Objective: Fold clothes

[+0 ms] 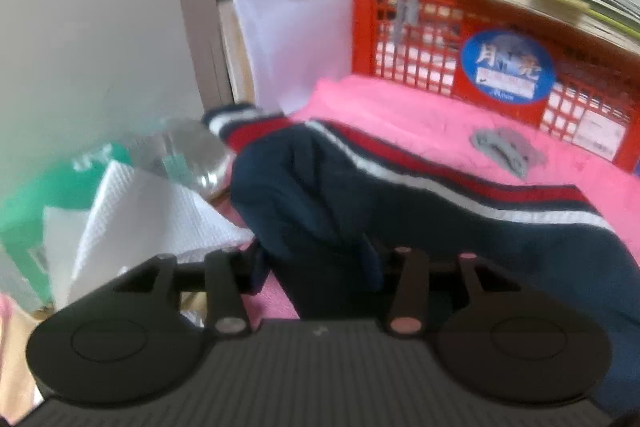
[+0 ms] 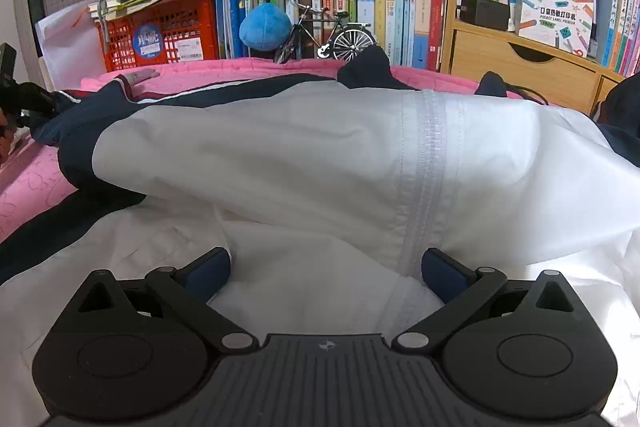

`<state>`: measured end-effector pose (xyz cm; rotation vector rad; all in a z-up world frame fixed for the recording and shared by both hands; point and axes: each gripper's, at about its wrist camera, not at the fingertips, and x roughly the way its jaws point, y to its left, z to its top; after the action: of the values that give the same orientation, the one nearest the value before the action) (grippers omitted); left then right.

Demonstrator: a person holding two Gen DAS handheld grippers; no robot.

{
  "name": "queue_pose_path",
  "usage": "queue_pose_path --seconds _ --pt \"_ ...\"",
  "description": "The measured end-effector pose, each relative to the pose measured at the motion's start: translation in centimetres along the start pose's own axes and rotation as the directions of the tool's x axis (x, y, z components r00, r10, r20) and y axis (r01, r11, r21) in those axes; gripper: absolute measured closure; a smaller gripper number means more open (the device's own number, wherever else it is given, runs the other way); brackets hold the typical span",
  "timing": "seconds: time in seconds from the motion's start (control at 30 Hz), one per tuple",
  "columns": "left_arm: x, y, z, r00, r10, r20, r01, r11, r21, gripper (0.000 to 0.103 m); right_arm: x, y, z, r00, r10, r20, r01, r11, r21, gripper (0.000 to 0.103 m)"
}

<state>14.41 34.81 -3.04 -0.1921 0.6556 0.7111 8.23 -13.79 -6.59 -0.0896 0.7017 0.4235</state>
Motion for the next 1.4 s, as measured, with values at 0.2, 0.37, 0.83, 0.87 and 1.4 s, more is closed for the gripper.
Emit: queue_pose_path --seconds 0.2,0.37,0.83,0.87,1.4 --pt "-9.2 -3.9 -2.1 0.933 -0.353 0.073 0.339 0.928 0.155 0.058 -1.7 -2.2 0.3 0.995 0.067 0.074 -0.076 0.989 0.124 0.004" --pt "-14.6 -7.8 -5.5 0.799 -0.601 0.004 0.582 0.775 0.246 0.057 -7.4 -9.0 1.2 0.948 -0.123 0.294 0.039 0.961 0.275 0.003" --pt "-17.8 -20.8 -11.9 0.745 -0.642 -0.178 0.658 0.664 0.356 0.057 0.3 -27.9 3.9 0.927 -0.37 -0.06 0.36 0.835 0.417 0.077" --pt "-16.9 -20.9 -12.6 0.765 -0.613 -0.198 0.639 0.685 0.35 0.06 -1.3 -27.9 3.6 0.917 -0.398 -0.026 0.371 0.83 0.417 0.079" --pt "-16.7 -21.0 -14.1 0.799 -0.587 -0.133 0.579 0.689 0.436 0.06 -24.1 -37.7 -12.0 0.601 -0.799 -0.034 0.576 0.403 0.711 0.079"
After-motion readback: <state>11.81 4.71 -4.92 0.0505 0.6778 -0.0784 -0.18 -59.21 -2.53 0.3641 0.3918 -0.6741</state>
